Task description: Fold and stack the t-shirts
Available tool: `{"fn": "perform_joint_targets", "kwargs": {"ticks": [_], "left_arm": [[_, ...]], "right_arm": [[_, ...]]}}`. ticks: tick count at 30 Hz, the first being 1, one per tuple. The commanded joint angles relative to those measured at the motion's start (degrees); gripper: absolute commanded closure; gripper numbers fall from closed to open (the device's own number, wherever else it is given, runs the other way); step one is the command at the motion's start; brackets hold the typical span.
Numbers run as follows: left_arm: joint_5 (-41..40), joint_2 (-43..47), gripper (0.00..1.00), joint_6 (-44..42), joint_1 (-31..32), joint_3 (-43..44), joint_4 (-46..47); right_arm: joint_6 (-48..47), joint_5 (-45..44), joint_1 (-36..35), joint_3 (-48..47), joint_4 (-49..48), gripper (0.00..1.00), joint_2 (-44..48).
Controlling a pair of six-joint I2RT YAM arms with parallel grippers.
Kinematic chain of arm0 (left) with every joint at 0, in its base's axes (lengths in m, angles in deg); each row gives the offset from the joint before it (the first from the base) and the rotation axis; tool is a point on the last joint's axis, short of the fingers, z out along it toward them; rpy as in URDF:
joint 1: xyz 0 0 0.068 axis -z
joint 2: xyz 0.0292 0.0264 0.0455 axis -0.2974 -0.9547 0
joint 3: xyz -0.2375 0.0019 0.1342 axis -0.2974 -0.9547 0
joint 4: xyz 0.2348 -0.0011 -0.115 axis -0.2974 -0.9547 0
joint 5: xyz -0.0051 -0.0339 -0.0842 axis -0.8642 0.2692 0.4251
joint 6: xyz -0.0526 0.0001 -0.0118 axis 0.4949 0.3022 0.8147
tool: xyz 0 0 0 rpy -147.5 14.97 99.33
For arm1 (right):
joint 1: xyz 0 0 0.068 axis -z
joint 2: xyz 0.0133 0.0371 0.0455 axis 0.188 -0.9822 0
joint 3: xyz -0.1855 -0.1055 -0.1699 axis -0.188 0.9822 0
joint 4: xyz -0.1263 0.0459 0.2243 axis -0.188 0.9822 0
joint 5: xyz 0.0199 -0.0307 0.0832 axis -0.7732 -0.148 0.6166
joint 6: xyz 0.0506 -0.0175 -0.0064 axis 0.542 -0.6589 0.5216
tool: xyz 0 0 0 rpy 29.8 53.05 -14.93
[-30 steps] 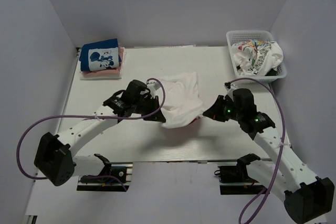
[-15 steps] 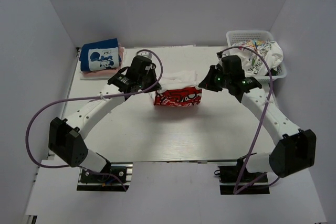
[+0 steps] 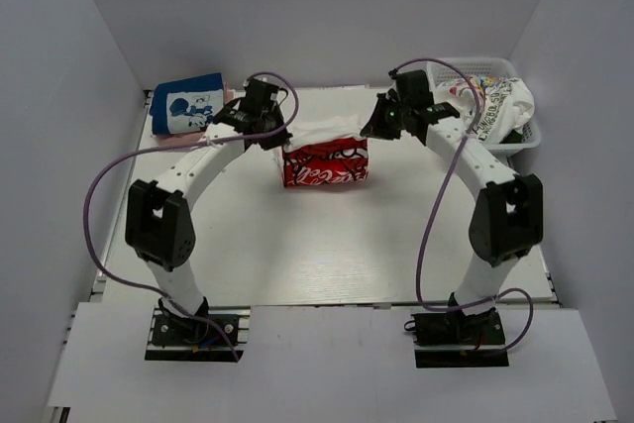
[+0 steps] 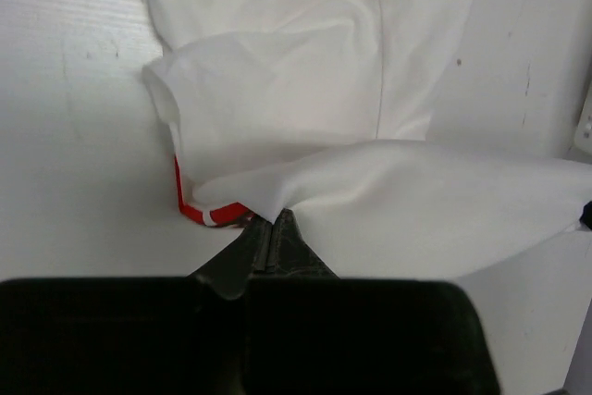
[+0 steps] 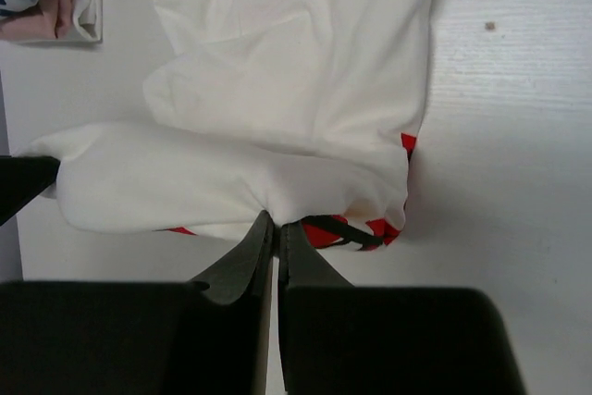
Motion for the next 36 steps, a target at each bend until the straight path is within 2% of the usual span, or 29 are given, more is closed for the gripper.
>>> {"fn": "perform_joint_targets", "kwargs": {"ticks": [1, 3, 4, 7, 8, 9, 10, 11, 12, 13, 14, 16, 19, 20, 23, 25, 28, 32, 34, 36], "left_arm": [[1.78, -4.33, 1.0, -1.59, -3.56, 6.88, -0.24], [4.15, -7.32, 1.0, -2.28, -5.06, 11.19, -0.25], [5.12, -11.25, 1.0, -2.9, -7.15, 12.94, 0.97], [8.37, -20.22, 1.0, -2.91, -10.33, 25.23, -0.77], [9.43, -26.86, 1.0, -2.91, -11.9, 31.36, -1.56], [13.09, -30.15, 0.94, -2.91, -12.62, 34.55, -2.09], [14.52, -33.14, 0.76, -2.91, -13.14, 37.45, -2.1], [15.06, -35.52, 0.34, -2.91, -13.67, 41.83, -3.14], [16.02, -37.02, 0.13, -2.91, -14.29, 42.48, -2.02], [16.9, -37.82, 0.0, -2.91, -14.29, 42.49, -0.79], [17.43, -37.13, 0.0, -2.91, -14.9, 40.84, 3.14], [18.67, -34.68, 0.0, -2.91, -14.91, 37.59, 6.68], [17.08, -28.62, 0.0, -3.43, -14.91, 31.63, 11.16], [17.08, -25.99, 0.0, -3.43, -14.91, 29.85, 13.26], [17.61, -24.3, 0.0, -3.96, -14.38, 25.36, 14.6], [17.61, -23.68, 0.0, -5.45, -13.24, 25.35, 14.6], [23.49, -25.61, 0.0, -5.45, -12.72, 26.4, 16.35], [26.82, -32.62, 0.0, -5.45, -11.13, 31.58, 14.6], [27.37, -34.31, 0.0, -5.45, -10.61, 31.59, 16.0], [31.22, -35.54, 0.0, -5.45, -10.08, 30.29, 18.98]], "right_arm": [[-1.77, 1.51, 1.37, -11.27, -0.7, 1.0, -5.01], [-1.42, 1.17, 1.46, -15.35, 0.79, 1.0, -11.58], [-1.07, 1.51, 2.25, -23.46, 1.59, 1.0, -15.53], [0.16, 1.16, 2.96, -35.79, 2.57, 1.0, -26.77], [0.16, 1.6, 3.22, -39.94, 1.52, 1.0, -28.91], [1.03, 2.39, 3.22, -42.94, 0.37, 0.99, -34.76], [1.65, 4.4, 3.83, -44.1, -4.34, 0.74, -36.65], [2.35, 5.81, 3.92, -44.98, -6.56, 0.12, -38.14], [2.18, 6.78, 4.19, -46.21, -11.37, 0.09, -40.94], [2.1, 7.66, 4.36, -47.61, -12.46, 0.09, -42.8], [1.57, 11.15, 4.8, -48.93, -12.56, 0.09, -43.6], [0.17, 12.06, 4.72, -50.0, -13.43, 0.09, -41.08], [-4.05, 8.64, 3.49, -38.95, -17.82, 0.09, -33.17], [-4.49, 8.29, 3.05, -32.49, -20.88, 0.09, -28.02], [-5.46, 6.79, 2.52, -29.08, -19.43, 0.09, -24.9], [-6.25, 7.14, 1.82, -29.08, -17.31, 0.09, -25.15], [-5.82, 10.3, 0.5, -29.25, -16.6, 0.09, -27.17], [-2.05, 15.65, -0.2, -31.09, -18.0, 0.09, -31.3], [-1.34, 15.15, -0.38, -31.54, -18.45, 0.09, -33.85], [0.07, 14.96, -0.03, -32.33, -18.79, 0.09, -36.21]]}}
